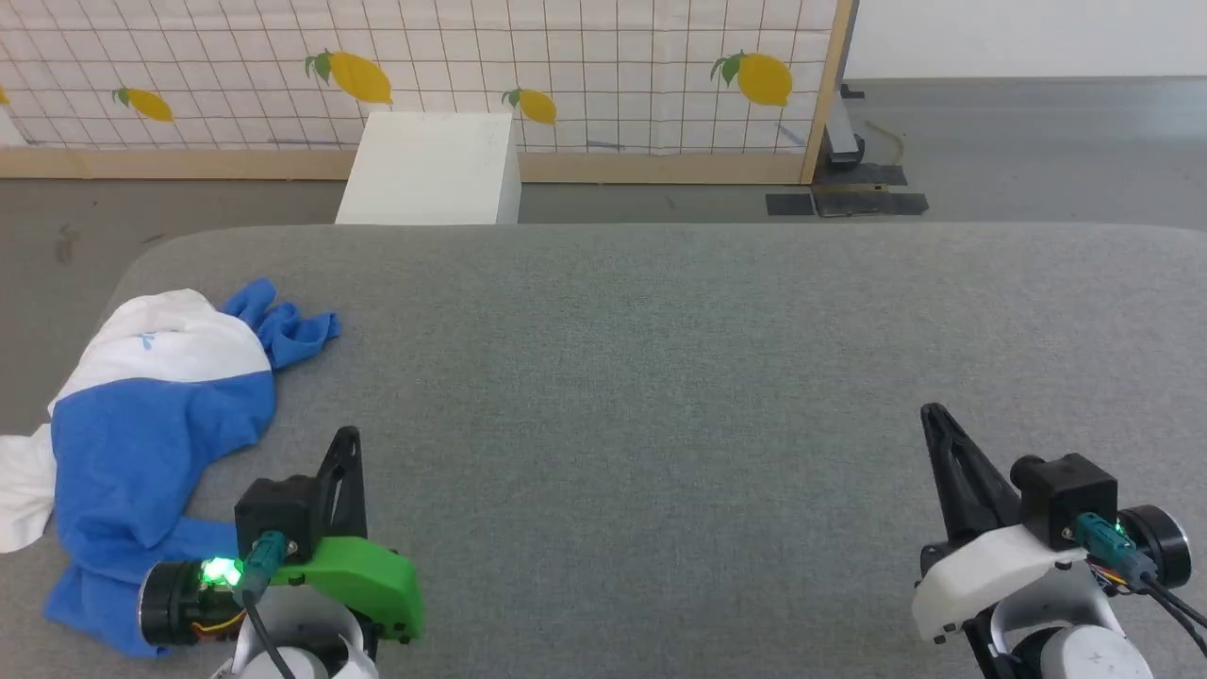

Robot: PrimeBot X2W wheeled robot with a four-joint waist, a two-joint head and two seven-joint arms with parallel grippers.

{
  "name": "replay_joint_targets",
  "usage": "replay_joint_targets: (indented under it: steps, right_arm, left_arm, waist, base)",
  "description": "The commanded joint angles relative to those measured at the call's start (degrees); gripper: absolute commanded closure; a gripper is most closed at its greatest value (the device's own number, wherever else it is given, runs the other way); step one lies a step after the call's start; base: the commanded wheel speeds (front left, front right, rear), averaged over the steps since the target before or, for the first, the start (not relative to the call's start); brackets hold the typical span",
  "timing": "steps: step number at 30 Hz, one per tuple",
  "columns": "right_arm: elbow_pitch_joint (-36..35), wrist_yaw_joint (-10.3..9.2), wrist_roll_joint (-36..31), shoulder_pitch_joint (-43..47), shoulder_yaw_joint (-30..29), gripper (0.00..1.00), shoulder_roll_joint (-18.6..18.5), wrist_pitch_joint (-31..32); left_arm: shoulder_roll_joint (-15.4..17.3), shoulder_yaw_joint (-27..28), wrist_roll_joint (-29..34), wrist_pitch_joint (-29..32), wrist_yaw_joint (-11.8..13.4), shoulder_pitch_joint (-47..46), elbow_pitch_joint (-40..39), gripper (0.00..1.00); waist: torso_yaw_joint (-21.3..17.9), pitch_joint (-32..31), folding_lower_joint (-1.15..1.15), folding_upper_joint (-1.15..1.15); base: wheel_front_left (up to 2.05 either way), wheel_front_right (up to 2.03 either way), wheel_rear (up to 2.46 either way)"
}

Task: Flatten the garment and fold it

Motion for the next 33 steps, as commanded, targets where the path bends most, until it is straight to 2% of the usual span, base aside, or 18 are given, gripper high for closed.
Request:
replay_joint_targets:
  steps: [1, 8, 9, 33]
  right_arm:
    - [-0.30, -0.09, -0.36, 0.49, 0.01, 1.00, 0.02, 0.01]
    - [-0.30, -0.09, -0.36, 0.49, 0.01, 1.00, 0.02, 0.01]
    - [0.00, 0.00, 0.01, 0.00, 0.00, 0.00, 0.00, 0.00]
    - [1.47, -0.01, 2.12, 0.70, -1.71, 0.00, 0.00, -2.63]
  left_arm:
    - [-0.25, 0.17, 0.74, 0.08, -0.06, 0.61, -0.15, 1.00]
    - [-0.25, 0.17, 0.74, 0.08, -0.06, 0.61, -0.15, 1.00]
    - [0.00, -0.01, 0.01, 0.00, 0.00, 0.00, 0.00, 0.00]
    - [-0.03, -1.38, -2.56, -2.62, 1.23, 0.08, 1.40, 0.00]
  waist:
    - [0.00, 0.00, 0.00, 0.00]
    - [0.00, 0.00, 0.00, 0.00]
    - [0.00, 0.00, 0.00, 0.00]
    - [0.58, 0.05, 0.00, 0.00]
  base:
    - [0.00, 0.00, 0.00]
    - [0.00, 0.00, 0.00]
    - [0.00, 0.00, 0.00]
    - [0.00, 0.00, 0.00]
